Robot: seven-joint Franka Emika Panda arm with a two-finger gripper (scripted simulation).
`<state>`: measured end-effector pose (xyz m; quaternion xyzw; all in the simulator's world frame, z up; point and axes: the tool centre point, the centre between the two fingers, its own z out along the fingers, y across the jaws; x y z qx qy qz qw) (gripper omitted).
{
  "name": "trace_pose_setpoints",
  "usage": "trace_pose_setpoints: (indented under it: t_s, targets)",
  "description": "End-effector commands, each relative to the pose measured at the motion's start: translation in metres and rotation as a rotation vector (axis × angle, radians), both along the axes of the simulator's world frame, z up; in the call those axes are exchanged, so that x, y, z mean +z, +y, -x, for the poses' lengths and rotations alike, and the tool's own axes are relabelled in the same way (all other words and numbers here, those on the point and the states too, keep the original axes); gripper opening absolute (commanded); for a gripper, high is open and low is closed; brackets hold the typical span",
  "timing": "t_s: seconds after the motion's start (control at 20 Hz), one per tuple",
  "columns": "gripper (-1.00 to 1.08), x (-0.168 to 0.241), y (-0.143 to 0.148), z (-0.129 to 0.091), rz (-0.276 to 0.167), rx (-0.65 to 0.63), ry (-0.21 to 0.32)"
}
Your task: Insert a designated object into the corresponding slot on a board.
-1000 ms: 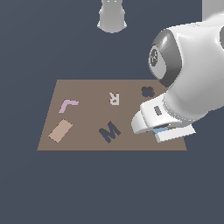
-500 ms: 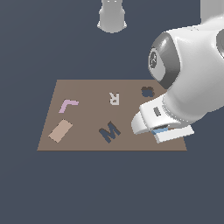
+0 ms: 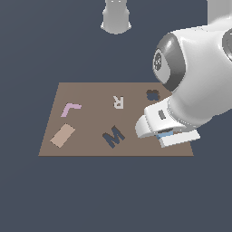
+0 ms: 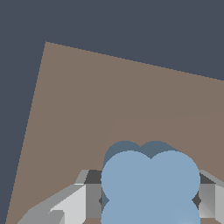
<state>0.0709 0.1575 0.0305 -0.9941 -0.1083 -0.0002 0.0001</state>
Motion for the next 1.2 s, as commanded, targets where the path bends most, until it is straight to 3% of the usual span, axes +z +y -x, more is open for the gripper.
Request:
trace_pose_setpoints:
  t_s: [0.0,0.55,1.15]
  targets:
    - [-1.00,0.000,-0.002,0.001,0.000,-0.022,0.000]
    - [-1.00,0.002,-0.019,0.017,0.000,-0.249,0.000]
    - [-1.00,0.004,-0.041,0.058,-0.001,-0.708,0.000]
